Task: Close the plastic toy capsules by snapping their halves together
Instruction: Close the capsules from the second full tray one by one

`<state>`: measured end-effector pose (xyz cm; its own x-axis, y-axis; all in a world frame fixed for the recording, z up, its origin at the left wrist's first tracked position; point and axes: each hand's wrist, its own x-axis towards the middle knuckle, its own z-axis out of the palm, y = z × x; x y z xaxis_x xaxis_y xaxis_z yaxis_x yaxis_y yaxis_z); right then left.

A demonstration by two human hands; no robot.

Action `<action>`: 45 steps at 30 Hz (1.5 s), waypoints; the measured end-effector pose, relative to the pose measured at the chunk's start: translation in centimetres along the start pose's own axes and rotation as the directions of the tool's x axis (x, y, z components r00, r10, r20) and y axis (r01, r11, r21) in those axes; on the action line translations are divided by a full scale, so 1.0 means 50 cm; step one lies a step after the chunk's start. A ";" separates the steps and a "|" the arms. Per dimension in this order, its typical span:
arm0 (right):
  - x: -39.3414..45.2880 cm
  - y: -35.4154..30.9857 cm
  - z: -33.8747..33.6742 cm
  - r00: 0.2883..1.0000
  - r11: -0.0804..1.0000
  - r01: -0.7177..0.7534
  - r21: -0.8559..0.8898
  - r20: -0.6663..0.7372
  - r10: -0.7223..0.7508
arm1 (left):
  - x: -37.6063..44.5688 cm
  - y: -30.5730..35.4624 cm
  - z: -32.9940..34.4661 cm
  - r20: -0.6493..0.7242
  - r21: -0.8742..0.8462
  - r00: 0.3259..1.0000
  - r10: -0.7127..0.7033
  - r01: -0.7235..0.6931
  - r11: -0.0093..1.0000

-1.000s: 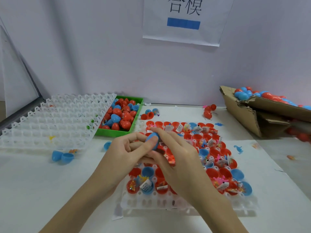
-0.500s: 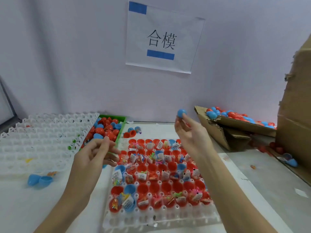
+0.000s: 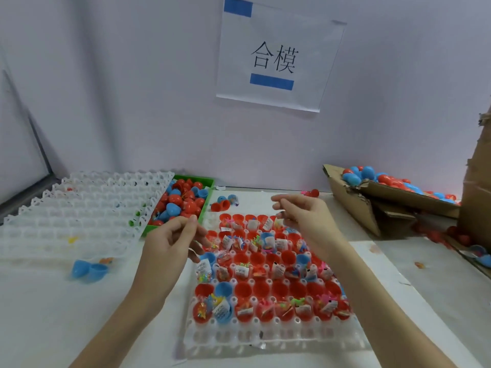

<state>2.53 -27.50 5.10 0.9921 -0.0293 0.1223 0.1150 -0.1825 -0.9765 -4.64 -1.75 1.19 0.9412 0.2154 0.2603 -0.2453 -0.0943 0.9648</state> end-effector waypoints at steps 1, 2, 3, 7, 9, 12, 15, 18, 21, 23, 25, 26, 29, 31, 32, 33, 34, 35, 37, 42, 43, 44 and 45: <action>-0.011 0.002 0.017 0.999 0.993 0.033 -0.116 0.039 -0.029 | 0.001 -0.002 0.001 -0.004 0.012 1.000 0.001 -0.001 1.000; -0.020 0.005 0.034 0.994 0.975 0.080 -0.208 0.087 -0.063 | 0.001 -0.004 0.001 -0.008 0.021 1.000 0.000 0.000 1.000; -0.026 0.009 0.050 0.986 0.946 0.140 -0.293 0.131 -0.105 | 0.002 -0.006 0.000 -0.011 0.028 1.000 0.000 0.000 1.000; -0.008 0.022 0.102 0.948 0.763 0.318 -0.563 0.206 -0.244 | 0.006 -0.012 -0.003 -0.024 0.033 1.000 0.000 0.001 0.999; 0.024 0.021 0.123 0.937 0.693 0.348 -0.631 0.219 -0.271 | 0.008 -0.015 -0.006 -0.043 0.029 0.999 -0.003 0.005 1.000; 0.086 0.011 0.158 0.926 0.621 0.377 -0.687 0.264 -0.270 | 0.012 -0.016 -0.009 -0.067 0.031 0.998 -0.001 0.003 1.000; 0.140 0.007 0.191 0.927 0.570 0.370 -0.734 0.335 -0.171 | 0.015 -0.017 -0.010 -0.069 0.031 0.998 -0.003 0.005 1.000; 0.174 0.007 0.207 0.906 0.520 0.377 -0.766 0.421 -0.036 | 0.015 -0.018 -0.014 -0.066 0.031 0.998 -0.009 0.011 0.999; 0.188 0.006 0.212 0.895 0.495 0.384 -0.779 0.446 0.007 | 0.017 -0.022 -0.017 -0.068 0.032 0.997 -0.039 0.041 0.999; 0.192 0.005 0.212 0.899 0.488 0.377 -0.788 0.437 0.011 | 0.018 -0.026 -0.017 -0.061 0.036 0.996 -0.064 0.066 0.997; 0.196 0.000 0.211 0.904 0.479 0.368 -0.797 0.427 0.017 | 0.018 -0.028 -0.016 -0.049 0.033 0.996 -0.080 0.081 0.996; 0.198 -0.005 0.209 0.908 0.483 0.358 -0.799 0.419 0.019 | 0.018 -0.030 -0.017 -0.042 0.039 0.996 -0.077 0.079 0.996; 0.196 -0.028 0.199 0.917 0.526 0.328 -0.785 0.398 0.023 | 0.016 -0.028 -0.015 -0.034 0.087 0.999 -0.024 0.027 0.996; 0.185 -0.047 0.193 0.913 0.549 0.338 -0.764 0.409 0.007 | 0.014 -0.025 -0.014 -0.002 0.163 0.999 0.049 -0.048 0.985; 0.175 -0.055 0.191 0.910 0.564 0.344 -0.751 0.415 -0.003 | 0.014 -0.023 -0.014 0.023 0.188 0.996 0.088 -0.091 0.978; 0.162 -0.061 0.190 0.907 0.583 0.349 -0.734 0.420 -0.013 | 0.013 -0.020 -0.015 0.052 0.211 0.991 0.123 -0.131 0.969; 0.148 -0.066 0.189 0.905 0.607 0.350 -0.714 0.425 -0.022 | 0.012 -0.017 -0.014 0.086 0.238 0.985 0.152 -0.169 0.956; 0.132 -0.069 0.188 0.903 0.632 0.348 -0.693 0.428 -0.028 | 0.010 -0.016 -0.014 0.108 0.259 0.978 0.178 -0.201 0.945; 0.101 -0.071 0.185 0.900 0.667 0.336 -0.665 0.435 -0.020 | 0.008 -0.014 -0.013 0.118 0.258 0.970 0.214 -0.238 0.936; 0.036 -0.066 0.179 0.921 0.729 0.259 -0.633 0.390 0.011 | 0.001 -0.012 -0.004 0.085 0.164 0.976 0.201 -0.212 0.963; 0.025 -0.063 0.179 0.929 0.726 0.255 -0.639 0.370 -0.001 | 0.000 -0.012 -0.002 0.090 0.154 0.978 0.189 -0.202 0.967; 0.013 -0.061 0.178 0.938 0.724 0.251 -0.642 0.346 -0.018 | -0.001 -0.013 0.000 0.093 0.153 0.978 0.184 -0.197 0.968; 0.002 -0.058 0.176 0.947 0.730 0.246 -0.638 0.319 -0.040 | -0.002 -0.013 0.001 0.090 0.155 0.979 0.183 -0.195 0.969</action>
<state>2.74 -18.33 6.38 0.9509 0.2936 0.0983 0.2957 -0.7672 -0.5691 -4.55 -1.74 0.55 0.8976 0.1059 0.4280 -0.3852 -0.2837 0.8781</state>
